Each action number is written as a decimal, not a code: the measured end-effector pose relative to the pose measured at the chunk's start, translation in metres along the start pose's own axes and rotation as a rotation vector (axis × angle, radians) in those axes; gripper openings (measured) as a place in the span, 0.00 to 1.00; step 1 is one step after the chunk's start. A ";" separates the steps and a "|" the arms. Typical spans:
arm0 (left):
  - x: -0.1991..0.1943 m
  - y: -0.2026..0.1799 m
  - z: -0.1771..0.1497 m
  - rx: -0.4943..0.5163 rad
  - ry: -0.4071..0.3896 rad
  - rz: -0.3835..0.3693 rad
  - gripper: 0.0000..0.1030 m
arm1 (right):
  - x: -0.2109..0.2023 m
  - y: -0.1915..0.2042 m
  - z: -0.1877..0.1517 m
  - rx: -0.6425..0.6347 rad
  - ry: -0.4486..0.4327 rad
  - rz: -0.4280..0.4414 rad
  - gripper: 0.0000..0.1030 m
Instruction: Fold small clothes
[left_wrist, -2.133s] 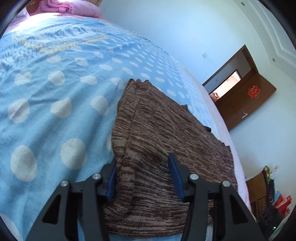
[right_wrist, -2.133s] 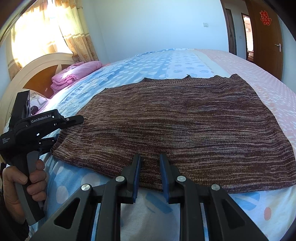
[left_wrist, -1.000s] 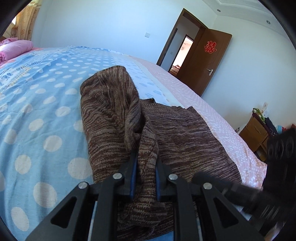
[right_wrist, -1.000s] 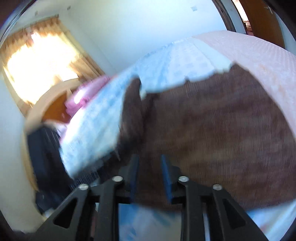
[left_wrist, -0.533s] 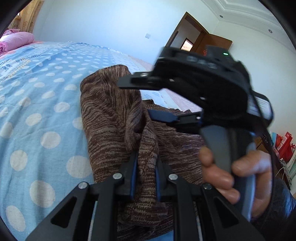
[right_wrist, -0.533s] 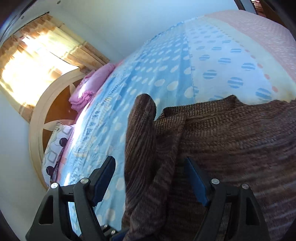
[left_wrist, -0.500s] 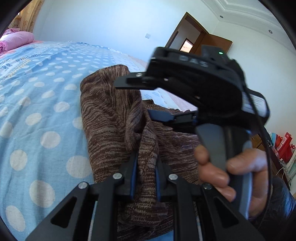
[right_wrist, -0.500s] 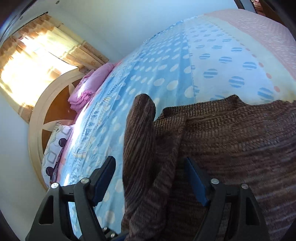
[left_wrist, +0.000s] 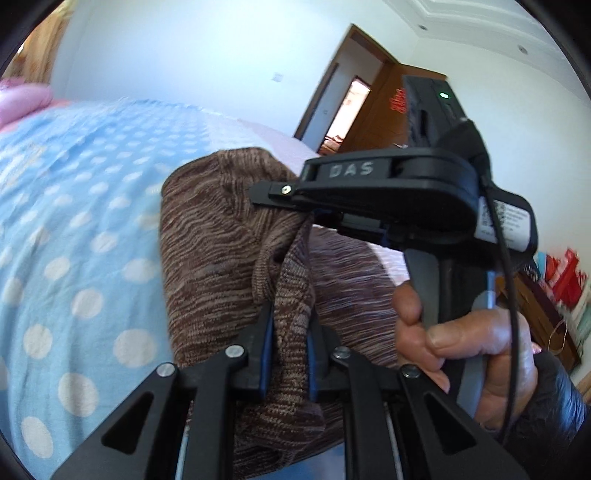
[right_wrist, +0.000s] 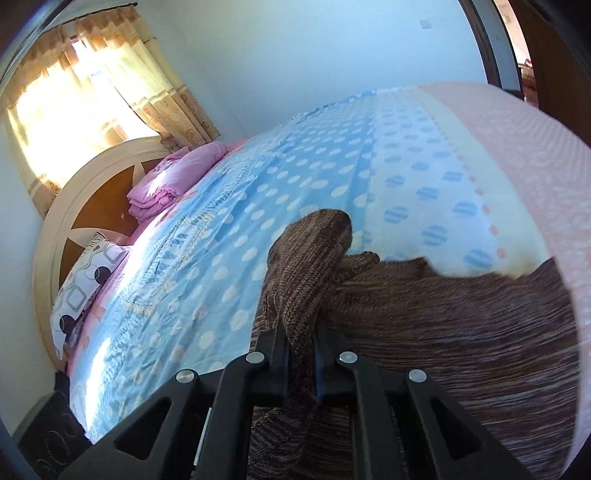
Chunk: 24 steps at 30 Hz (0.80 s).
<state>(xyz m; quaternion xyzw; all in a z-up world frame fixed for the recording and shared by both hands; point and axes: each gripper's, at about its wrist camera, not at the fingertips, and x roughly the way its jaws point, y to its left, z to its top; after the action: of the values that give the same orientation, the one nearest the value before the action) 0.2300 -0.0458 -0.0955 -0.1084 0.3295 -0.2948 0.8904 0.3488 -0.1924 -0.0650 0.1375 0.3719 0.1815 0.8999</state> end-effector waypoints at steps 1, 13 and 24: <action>0.001 -0.009 0.003 0.020 0.002 -0.002 0.15 | -0.008 -0.006 0.003 -0.006 -0.007 -0.015 0.09; 0.071 -0.113 0.006 0.138 0.097 -0.102 0.15 | -0.051 -0.108 -0.002 -0.073 0.050 -0.205 0.09; 0.103 -0.133 -0.011 0.183 0.209 -0.107 0.18 | -0.039 -0.165 -0.028 0.021 0.082 -0.298 0.31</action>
<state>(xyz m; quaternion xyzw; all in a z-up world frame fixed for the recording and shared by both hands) 0.2255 -0.2136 -0.1061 -0.0126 0.3859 -0.3802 0.8405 0.3404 -0.3536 -0.1231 0.0827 0.4268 0.0473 0.8993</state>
